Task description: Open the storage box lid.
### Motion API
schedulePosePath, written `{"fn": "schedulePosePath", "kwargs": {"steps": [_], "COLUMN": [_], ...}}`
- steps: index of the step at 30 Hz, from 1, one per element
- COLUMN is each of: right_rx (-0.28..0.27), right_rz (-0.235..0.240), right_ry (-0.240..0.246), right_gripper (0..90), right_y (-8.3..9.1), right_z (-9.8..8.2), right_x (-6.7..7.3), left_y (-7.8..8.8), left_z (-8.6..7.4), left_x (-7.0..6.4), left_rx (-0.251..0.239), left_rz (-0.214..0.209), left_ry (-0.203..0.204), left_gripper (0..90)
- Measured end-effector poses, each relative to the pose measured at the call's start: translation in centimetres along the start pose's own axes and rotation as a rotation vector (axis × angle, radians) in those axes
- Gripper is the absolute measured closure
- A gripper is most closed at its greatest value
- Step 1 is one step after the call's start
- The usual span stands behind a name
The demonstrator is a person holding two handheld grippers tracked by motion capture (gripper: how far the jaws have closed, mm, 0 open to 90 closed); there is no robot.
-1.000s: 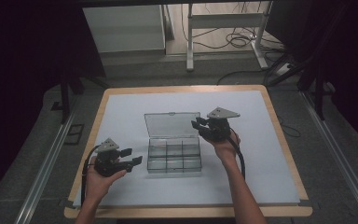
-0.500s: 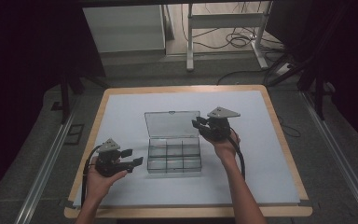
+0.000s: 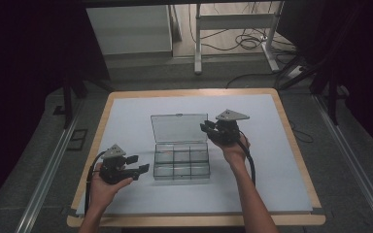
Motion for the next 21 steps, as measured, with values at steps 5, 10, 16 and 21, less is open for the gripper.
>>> {"fn": "schedulePosePath", "kwargs": {"steps": [5, 10, 16, 21], "right_rx": [0.005, 0.012, 0.014, 0.022], "right_rz": [0.0, -0.002, -0.008, -0.013], "right_ry": [0.0, -0.006, -0.009, -0.016], "right_gripper": [71.9, 72.0, 72.7, 73.5], "right_y": [-0.14, -0.32, -0.65, -0.99], "right_z": [0.03, 0.08, 0.07, 0.03], "right_x": [-0.13, -0.23, -0.45, -0.69], "left_y": [-0.04, -0.06, -0.09, -0.19], "left_z": [-0.03, -0.04, -0.07, -0.12], "left_x": [0.03, 0.0, 0.04, 0.08], "left_rx": [0.002, 0.004, 0.007, 0.013], "left_rz": [0.001, -0.001, -0.001, -0.001], "left_ry": [0.0, -0.001, 0.0, 0.0], "left_gripper": [37.6, 37.5, 37.2, 36.9]}}
Point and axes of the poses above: each handheld gripper's, and its own axes: y roughly backward along the jaws, z roughly out of its top, x roughly to its left, the point moved 5 cm from there along -y, roughly forward along the jaws, and after that the axes turned 12 degrees about -z, right-handed, at the moved point
